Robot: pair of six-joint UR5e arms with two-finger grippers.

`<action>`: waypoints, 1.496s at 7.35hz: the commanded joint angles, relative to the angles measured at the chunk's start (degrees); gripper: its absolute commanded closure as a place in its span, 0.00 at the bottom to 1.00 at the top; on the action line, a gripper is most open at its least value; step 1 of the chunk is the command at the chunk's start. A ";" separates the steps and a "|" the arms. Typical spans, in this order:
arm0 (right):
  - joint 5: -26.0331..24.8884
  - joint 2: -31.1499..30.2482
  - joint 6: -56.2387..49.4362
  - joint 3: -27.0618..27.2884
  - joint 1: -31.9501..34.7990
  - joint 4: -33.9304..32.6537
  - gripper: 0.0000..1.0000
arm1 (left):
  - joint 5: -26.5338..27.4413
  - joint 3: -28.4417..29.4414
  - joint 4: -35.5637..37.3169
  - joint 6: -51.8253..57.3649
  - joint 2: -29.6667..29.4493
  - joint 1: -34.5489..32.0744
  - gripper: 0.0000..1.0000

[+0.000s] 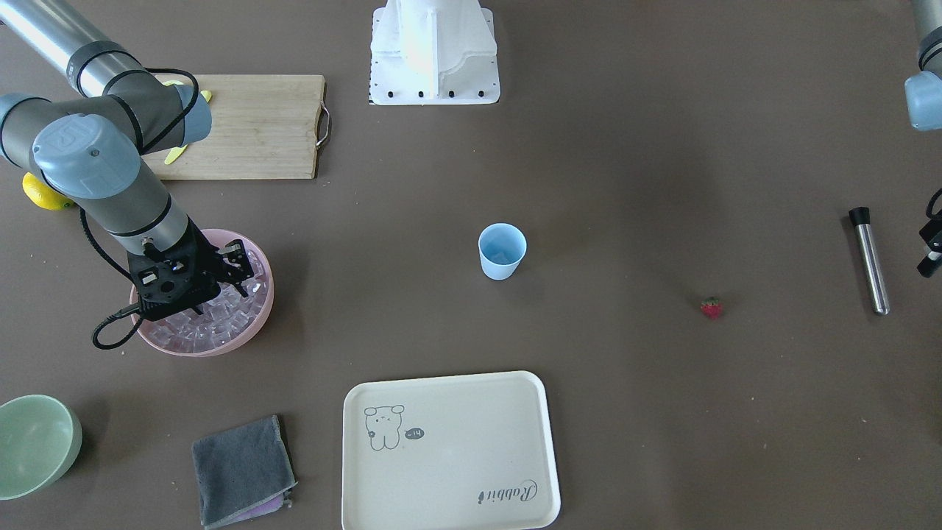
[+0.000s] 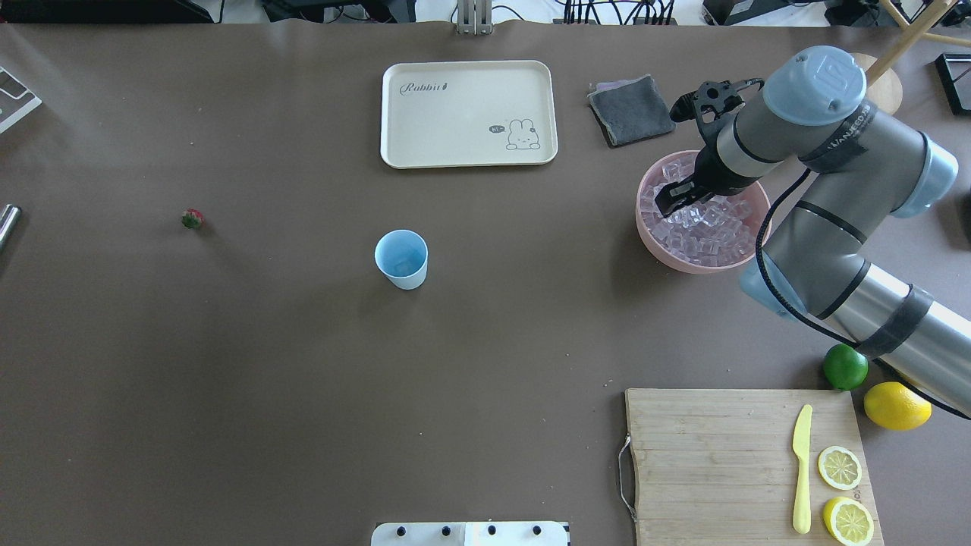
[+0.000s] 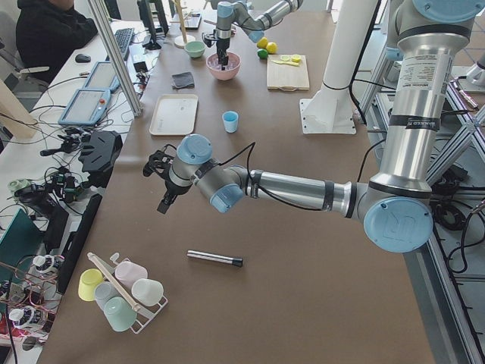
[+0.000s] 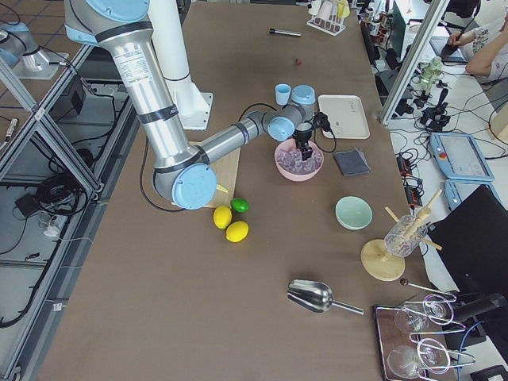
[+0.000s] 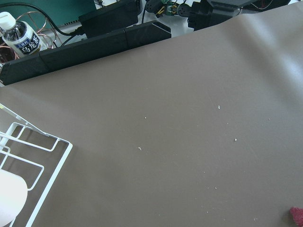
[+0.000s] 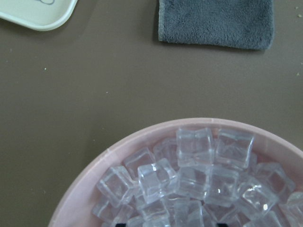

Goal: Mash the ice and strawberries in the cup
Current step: 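Close the right gripper on another ice cube and lift it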

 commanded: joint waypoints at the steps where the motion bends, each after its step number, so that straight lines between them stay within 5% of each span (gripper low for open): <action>1: 0.87 -0.23 -0.67 -0.14 0.43 0.06 0.30 | 0.00 -0.18 -0.60 -0.09 0.20 0.00 0.03; 10: 0.26 0.04 -0.06 -0.93 -0.53 0.15 0.30 | 0.00 -0.10 -3.59 -2.46 0.90 0.35 0.02; 11: 0.26 0.13 0.03 -0.94 -0.53 0.15 0.36 | 0.00 -0.10 -3.59 -2.46 0.91 0.35 0.03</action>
